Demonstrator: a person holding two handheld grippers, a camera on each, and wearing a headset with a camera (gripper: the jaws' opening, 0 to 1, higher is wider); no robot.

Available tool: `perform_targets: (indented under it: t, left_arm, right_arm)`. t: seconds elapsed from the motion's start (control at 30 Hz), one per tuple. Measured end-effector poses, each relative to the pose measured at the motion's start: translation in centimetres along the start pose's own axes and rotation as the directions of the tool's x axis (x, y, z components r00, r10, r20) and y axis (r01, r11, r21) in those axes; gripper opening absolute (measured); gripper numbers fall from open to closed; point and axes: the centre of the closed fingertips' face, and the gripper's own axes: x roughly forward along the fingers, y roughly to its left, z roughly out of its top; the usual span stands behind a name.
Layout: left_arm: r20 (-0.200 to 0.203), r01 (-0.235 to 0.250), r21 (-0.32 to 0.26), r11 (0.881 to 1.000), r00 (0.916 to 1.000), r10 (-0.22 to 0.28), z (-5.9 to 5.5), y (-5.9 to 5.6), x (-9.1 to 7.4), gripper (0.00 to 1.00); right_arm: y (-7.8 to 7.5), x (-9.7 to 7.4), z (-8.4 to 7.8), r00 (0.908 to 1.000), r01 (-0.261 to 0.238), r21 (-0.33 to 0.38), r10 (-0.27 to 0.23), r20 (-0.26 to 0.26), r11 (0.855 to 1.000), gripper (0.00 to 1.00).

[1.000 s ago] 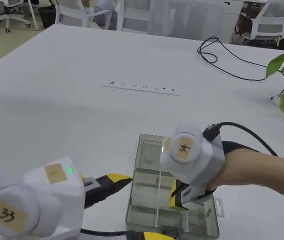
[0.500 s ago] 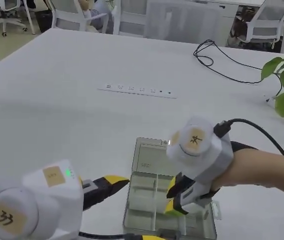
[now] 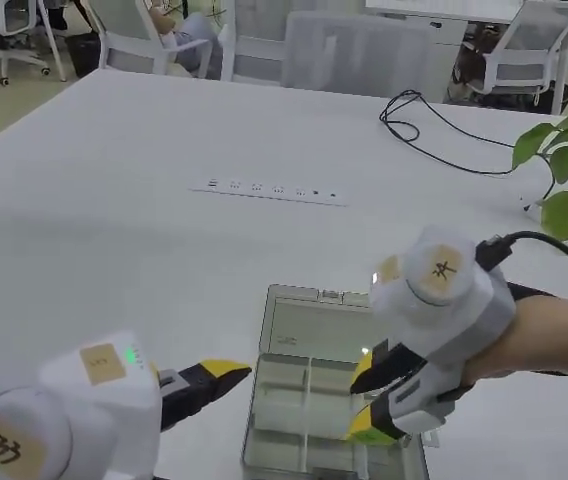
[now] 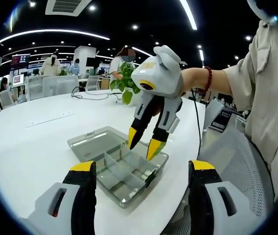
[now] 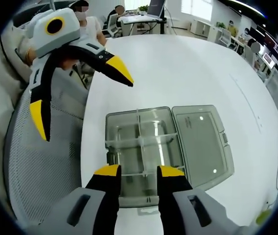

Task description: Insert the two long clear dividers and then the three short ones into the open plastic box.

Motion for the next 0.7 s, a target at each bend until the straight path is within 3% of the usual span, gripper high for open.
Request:
perform_targets:
  t: [0.23,0.7]
  left_arm:
    - [-0.003,-0.001,-0.002,1.0,1.0,0.001,-0.1,-0.2,0.1,0.79]
    - [-0.004,-0.013,-0.018,1.0,0.9999,0.013,-0.2,-0.1,0.2,0.79]
  right_arm:
    - [-0.2,-1.4,-1.7,0.9998,0.017,0.017,-0.017,0.004,1.0,0.34]
    - [-1.5,-4.5,-7.3,0.9977,0.068,0.106,-0.067,-0.014,0.992,0.4]
